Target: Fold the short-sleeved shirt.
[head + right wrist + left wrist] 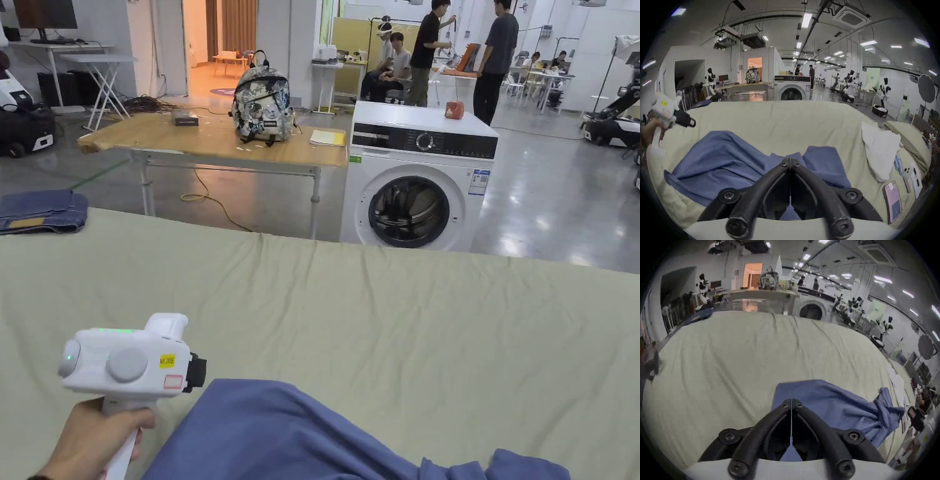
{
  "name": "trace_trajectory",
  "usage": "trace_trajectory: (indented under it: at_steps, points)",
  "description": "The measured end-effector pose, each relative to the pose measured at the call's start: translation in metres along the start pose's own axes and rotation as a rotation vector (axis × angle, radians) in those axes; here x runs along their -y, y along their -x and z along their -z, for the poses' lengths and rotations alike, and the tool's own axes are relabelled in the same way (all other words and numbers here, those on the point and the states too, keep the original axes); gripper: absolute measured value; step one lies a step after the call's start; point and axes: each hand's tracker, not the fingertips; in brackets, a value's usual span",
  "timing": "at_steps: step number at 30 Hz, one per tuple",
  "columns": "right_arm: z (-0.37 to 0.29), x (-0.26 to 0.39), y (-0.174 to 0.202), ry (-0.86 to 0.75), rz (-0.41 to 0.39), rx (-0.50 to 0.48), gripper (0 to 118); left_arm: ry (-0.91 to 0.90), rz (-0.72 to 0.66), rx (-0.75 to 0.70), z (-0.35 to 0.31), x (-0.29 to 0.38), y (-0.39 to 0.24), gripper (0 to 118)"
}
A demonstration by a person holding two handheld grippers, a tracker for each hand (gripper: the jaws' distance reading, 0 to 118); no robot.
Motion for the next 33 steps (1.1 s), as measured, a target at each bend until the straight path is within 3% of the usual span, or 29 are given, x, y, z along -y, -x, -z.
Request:
trace_trajectory:
  at_steps: [1, 2, 3, 4, 8, 12, 14, 16, 17, 18, 19, 20, 22, 25, 32, 33]
  points:
    - [0.004, 0.002, -0.003, 0.011, -0.001, 0.007, 0, 0.040, 0.013, -0.016, 0.013, -0.010, 0.001, 17]
    - [0.007, 0.003, -0.007, 0.019, -0.001, 0.013, 0, 0.063, 0.008, -0.026, 0.025, -0.018, 0.001, 51]
    - [0.009, 0.005, -0.010, 0.027, -0.002, 0.020, 0, 0.093, -0.013, -0.028, 0.038, -0.024, 0.003, 97]
    - [0.010, 0.007, -0.014, 0.034, -0.003, 0.024, 0, 0.132, -0.037, -0.028, 0.050, -0.028, 0.004, 104]
    - [0.012, 0.016, -0.027, 0.061, -0.011, 0.038, 0, 0.166, -0.088, -0.040, 0.092, -0.029, 0.016, 104]
    - [0.013, 0.023, -0.038, 0.087, -0.014, 0.059, 0, 0.272, -0.008, -0.111, 0.121, -0.017, -0.002, 101]
    - [0.011, 0.025, -0.043, 0.095, -0.014, 0.073, 0, 0.285, 0.076, -0.182, 0.124, -0.007, -0.024, 76]
    - [0.009, 0.026, -0.045, 0.099, -0.012, 0.083, 0, 0.222, 0.135, -0.225, 0.118, -0.003, -0.041, 63]
    - [0.007, 0.026, -0.047, 0.098, -0.011, 0.085, 0, 0.201, 0.169, -0.251, 0.115, -0.004, -0.047, 48]
    - [0.004, 0.027, -0.049, 0.098, -0.010, 0.087, 0, 0.200, 0.168, -0.195, 0.108, 0.000, -0.058, 21]
    - [0.002, 0.027, -0.051, 0.097, -0.010, 0.086, 0, 0.179, 0.184, -0.198, 0.106, 0.002, -0.064, 8]
    - [0.000, 0.027, -0.052, 0.097, -0.011, 0.086, 0, 0.181, 0.185, -0.205, 0.102, 0.004, -0.066, 4]
    - [-0.004, 0.028, -0.055, 0.096, -0.011, 0.087, 0, 0.180, 0.154, -0.110, 0.105, 0.000, -0.050, 3]
    - [-0.006, 0.021, -0.059, 0.094, 0.003, 0.095, 0, 0.137, 0.137, -0.105, 0.089, 0.003, -0.049, 3]
    - [0.013, -0.018, -0.107, 0.176, 0.132, 0.084, 0, -0.032, 0.124, -0.032, 0.020, 0.014, -0.039, 3]
    - [0.021, -0.025, -0.113, 0.216, 0.139, 0.083, 9, -0.045, 0.122, -0.030, 0.011, 0.018, -0.037, 3]
